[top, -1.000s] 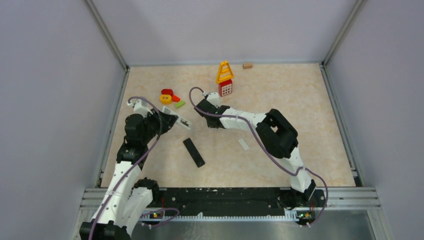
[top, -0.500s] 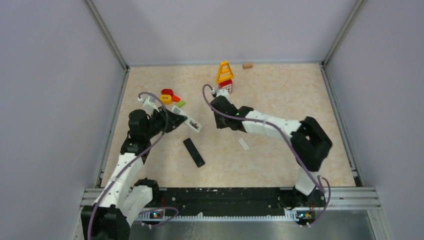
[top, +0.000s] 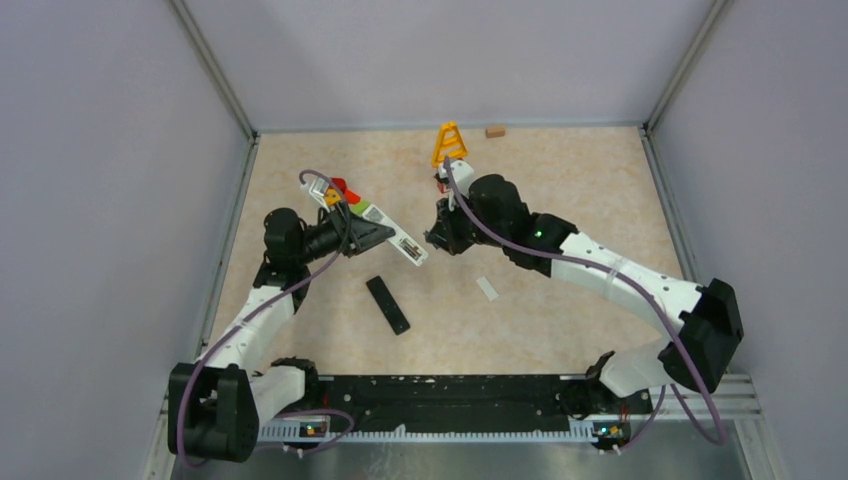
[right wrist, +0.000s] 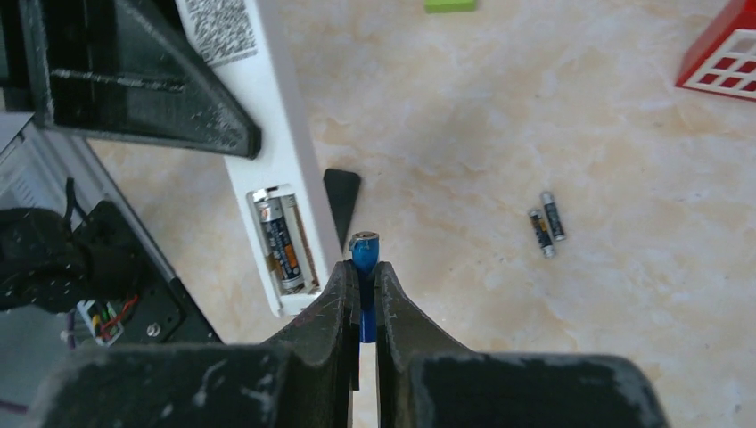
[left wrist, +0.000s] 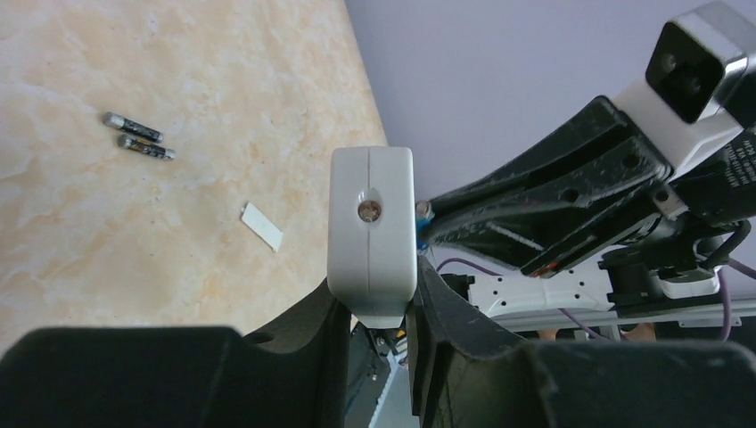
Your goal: Load the batteries into the remote control
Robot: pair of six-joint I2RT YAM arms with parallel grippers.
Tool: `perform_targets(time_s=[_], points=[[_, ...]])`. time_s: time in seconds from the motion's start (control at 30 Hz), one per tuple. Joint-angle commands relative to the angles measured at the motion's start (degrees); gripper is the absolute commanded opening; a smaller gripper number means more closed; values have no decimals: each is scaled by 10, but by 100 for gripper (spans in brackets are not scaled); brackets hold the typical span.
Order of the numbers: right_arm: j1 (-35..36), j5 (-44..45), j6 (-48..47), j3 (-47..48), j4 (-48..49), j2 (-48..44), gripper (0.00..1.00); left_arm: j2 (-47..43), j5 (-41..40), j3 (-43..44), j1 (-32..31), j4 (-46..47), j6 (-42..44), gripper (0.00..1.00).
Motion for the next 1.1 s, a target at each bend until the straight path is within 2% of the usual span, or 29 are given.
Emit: perform_targets(time_s=[0.0, 0.47, 1.07], points=[[25, -63, -42, 42, -26, -9, 0, -12, 29, -1, -3, 62, -44, 0], [55, -38, -75, 62, -43, 4, 0, -21, 21, 0, -2, 49, -51, 0], [84, 11, -125, 71, -14, 25, 0, -21, 45, -22, -2, 63, -82, 0]])
